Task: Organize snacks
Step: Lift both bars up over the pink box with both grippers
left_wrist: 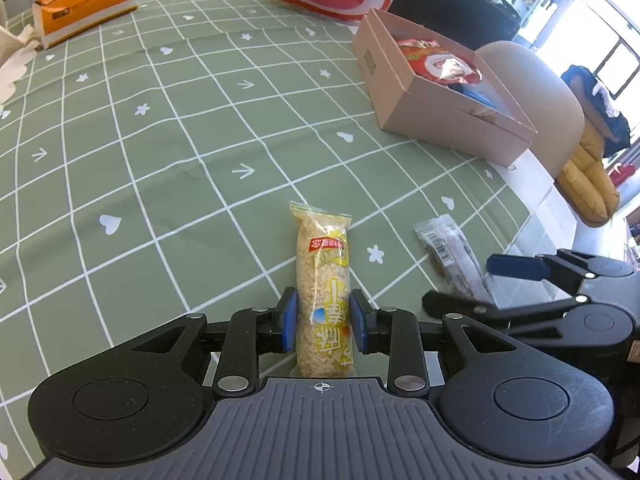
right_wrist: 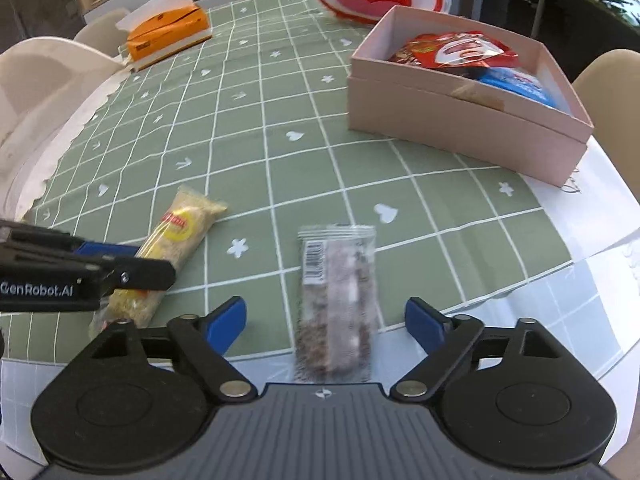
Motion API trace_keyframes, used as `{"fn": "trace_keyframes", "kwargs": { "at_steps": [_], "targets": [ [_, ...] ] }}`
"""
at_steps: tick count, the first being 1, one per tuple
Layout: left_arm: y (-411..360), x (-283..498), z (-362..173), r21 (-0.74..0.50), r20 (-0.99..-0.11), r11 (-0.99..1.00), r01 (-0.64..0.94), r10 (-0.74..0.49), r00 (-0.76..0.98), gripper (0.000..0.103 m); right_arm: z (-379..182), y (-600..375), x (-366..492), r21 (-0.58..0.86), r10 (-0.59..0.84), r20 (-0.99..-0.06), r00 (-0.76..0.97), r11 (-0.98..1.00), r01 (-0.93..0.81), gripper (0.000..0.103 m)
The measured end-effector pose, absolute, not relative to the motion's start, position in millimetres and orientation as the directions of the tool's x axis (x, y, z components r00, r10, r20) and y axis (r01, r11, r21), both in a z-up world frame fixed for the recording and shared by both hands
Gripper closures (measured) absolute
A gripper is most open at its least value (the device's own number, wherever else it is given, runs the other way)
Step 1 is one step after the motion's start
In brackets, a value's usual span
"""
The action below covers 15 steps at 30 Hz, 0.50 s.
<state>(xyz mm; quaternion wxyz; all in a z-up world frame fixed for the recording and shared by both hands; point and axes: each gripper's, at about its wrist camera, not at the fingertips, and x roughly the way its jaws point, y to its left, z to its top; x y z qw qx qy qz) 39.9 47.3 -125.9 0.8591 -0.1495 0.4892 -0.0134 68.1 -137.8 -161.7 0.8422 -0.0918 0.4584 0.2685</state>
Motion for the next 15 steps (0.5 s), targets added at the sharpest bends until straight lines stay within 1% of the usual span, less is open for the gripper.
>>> {"fn": "trace_keyframes", "kwargs": {
  "at_steps": [1, 2, 3, 4, 7, 11, 15],
  "targets": [
    [47.0, 39.7, -125.9, -0.270, -0.837, 0.955, -0.124, -0.169, 0.521, 0.071, -161.0, -138.6, 68.4, 0.085, 0.367, -0.818, 0.443, 0.839, -0.538, 0.033],
    [46.6, 39.5, -126.0, -0.269, -0.837, 0.955, -0.126, -0.167, 0.521, 0.071, -160.0, -138.4, 67.8, 0.069, 0.361, -0.816, 0.452, 0.837, -0.543, 0.039],
    [46.4, 39.3, -126.0, -0.268, -0.837, 0.955, -0.127, -0.166, 0.521, 0.071, -159.2, -137.7, 67.2, 0.051, 0.355, -0.815, 0.459, 0.832, -0.553, 0.052],
    [46.0, 39.3, -126.0, -0.267, -0.838, 0.955, -0.129, -0.164, 0.521, 0.071, -158.7, -136.6, 67.1, 0.033, 0.348, -0.815, 0.463, 0.826, -0.562, 0.061],
    [44.2, 38.1, -125.4, -0.275, -0.834, 0.952, -0.133, -0.168, 0.525, 0.071, -156.3, -140.1, 68.4, 0.027, 0.345, -0.820, 0.458, 0.821, -0.570, 0.067],
    [35.2, 33.8, -119.5, -0.281, -0.827, 0.954, -0.103, -0.186, 0.530, 0.071, -145.5, -158.0, 74.0, 0.078, 0.366, -0.815, 0.449, 0.837, -0.541, 0.068],
    [20.7, 40.9, -93.7, -0.315, -0.803, 0.947, -0.065, -0.229, 0.551, 0.071, -107.4, -186.4, 81.0, 0.093, 0.394, -0.751, 0.530, 0.858, -0.505, 0.069]
  ]
}}
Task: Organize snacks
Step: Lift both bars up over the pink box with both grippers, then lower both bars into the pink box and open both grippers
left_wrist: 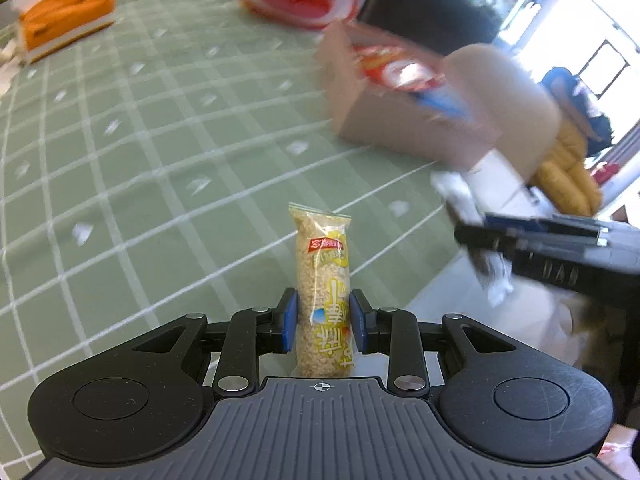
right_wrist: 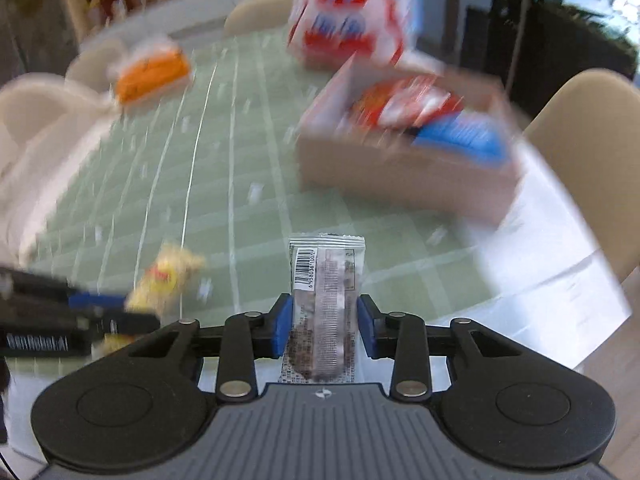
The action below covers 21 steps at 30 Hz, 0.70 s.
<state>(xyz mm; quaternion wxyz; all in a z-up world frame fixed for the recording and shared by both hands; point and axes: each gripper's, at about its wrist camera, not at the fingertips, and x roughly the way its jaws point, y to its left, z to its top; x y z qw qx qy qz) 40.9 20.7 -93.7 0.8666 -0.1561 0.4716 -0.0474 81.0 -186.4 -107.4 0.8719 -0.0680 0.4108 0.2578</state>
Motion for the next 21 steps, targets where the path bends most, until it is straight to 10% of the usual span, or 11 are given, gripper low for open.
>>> {"fn": "trace_keyframes", "kwargs": {
  "at_steps": [11, 21],
  "targets": [
    [-25.2, 157.7, 49.8, -0.248, -0.554, 0.966, 0.077, -0.207, 0.807, 0.071, 50.3, -247.7, 171.0, 0.118, 0.508, -0.447, 0.736, 0.849, -0.515, 0.068],
    [-60.1, 241.3, -24.8, -0.273, -0.651, 0.962, -0.010, -0.177, 0.738, 0.070, 10.7, -254.2, 264.3, 0.177, 0.503, -0.567, 0.652, 0.848, -0.500, 0.068]
  ]
}}
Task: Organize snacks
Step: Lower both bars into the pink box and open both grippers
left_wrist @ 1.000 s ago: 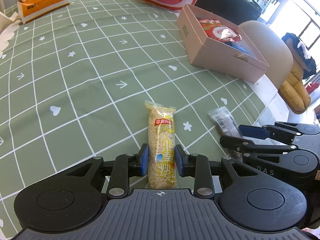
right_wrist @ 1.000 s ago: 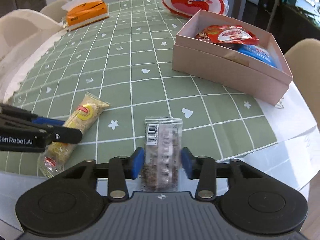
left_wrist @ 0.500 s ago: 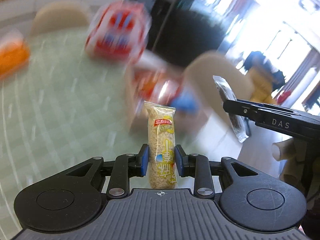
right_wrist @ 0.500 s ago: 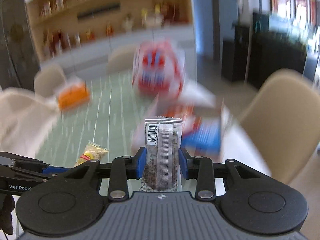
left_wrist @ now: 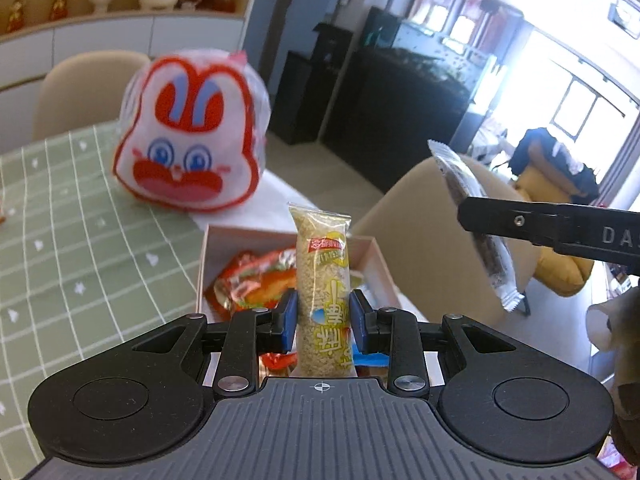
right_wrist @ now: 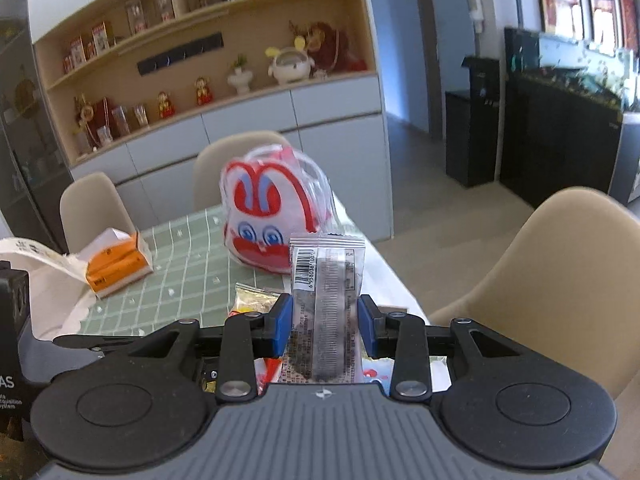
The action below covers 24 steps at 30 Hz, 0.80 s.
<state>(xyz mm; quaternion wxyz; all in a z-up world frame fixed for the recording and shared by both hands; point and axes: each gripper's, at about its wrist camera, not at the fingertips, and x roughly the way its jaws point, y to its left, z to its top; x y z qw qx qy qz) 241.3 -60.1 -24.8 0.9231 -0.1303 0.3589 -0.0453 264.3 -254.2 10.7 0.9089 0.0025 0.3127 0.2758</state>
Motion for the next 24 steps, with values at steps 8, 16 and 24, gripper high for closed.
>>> {"fn": "trace_keyframes", "kwargs": {
  "at_steps": [8, 16, 24],
  "targets": [
    [-38.6, 269.7, -66.5, -0.335, -0.686, 0.940, -0.070, -0.192, 0.702, 0.071, -50.8, -226.0, 308.5, 0.243, 0.514, -0.664, 0.544, 0.836, -0.493, 0.068],
    [-17.4, 256.6, -60.3, -0.366, -0.642, 0.926, -0.098, -0.175, 0.746, 0.071, -81.3, -209.2, 318.9, 0.295, 0.513, -0.692, 0.508, 0.843, -0.450, 0.055],
    [-14.3, 172.5, -48.2, -0.299, -0.679, 0.949, -0.099, -0.138, 0.721, 0.071, -59.6, -217.2, 248.5, 0.276, 0.513, -0.619, 0.595, 0.851, -0.447, 0.053]
  ]
}}
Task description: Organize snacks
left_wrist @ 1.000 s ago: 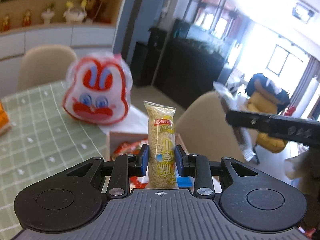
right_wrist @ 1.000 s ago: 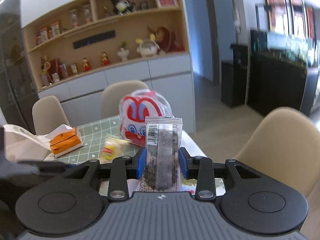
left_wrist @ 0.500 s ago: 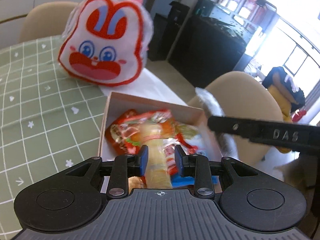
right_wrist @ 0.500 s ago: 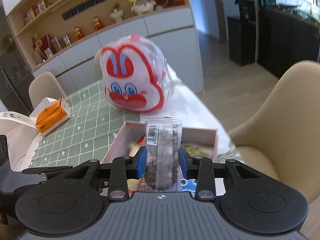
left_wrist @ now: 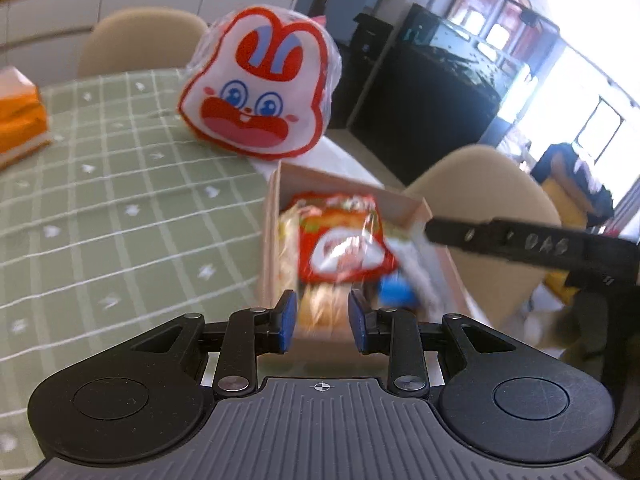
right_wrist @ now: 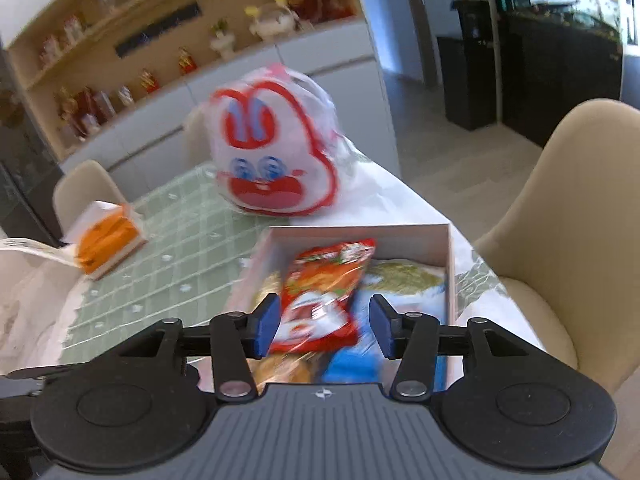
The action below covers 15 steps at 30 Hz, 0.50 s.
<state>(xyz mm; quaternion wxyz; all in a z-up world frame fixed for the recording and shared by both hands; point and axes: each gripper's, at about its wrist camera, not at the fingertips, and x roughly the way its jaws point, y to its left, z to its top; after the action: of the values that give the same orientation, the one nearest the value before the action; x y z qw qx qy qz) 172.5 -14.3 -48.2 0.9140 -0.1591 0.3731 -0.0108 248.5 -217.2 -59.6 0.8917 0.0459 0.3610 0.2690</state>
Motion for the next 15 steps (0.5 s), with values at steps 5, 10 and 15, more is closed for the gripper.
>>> {"fn": "trace_keyframes", "kwargs": {
  "at_steps": [5, 10, 15],
  "targets": [
    [-35.0, 97.9, -26.8, -0.162, -0.671, 0.986, -0.037, -0.083, 0.737, 0.084, -53.2, -221.9, 149.9, 0.248, 0.510, -0.577, 0.638, 0.853, -0.458, 0.041],
    [-59.6, 40.4, -9.6, -0.051, -0.633, 0.994, -0.092, 0.039, 0.773, 0.086, -53.8, -227.3, 78.4, 0.194, 0.452, -0.635, 0.626, 0.878, -0.437, 0.039],
    [-67.5, 24.6, -9.3, -0.120, -0.663, 0.986, -0.113, 0.005, 0.748, 0.086, -55.9, -237.2, 49.9, 0.208, 0.436, -0.673, 0.598, 0.887, -0.413, 0.039]
  ]
}}
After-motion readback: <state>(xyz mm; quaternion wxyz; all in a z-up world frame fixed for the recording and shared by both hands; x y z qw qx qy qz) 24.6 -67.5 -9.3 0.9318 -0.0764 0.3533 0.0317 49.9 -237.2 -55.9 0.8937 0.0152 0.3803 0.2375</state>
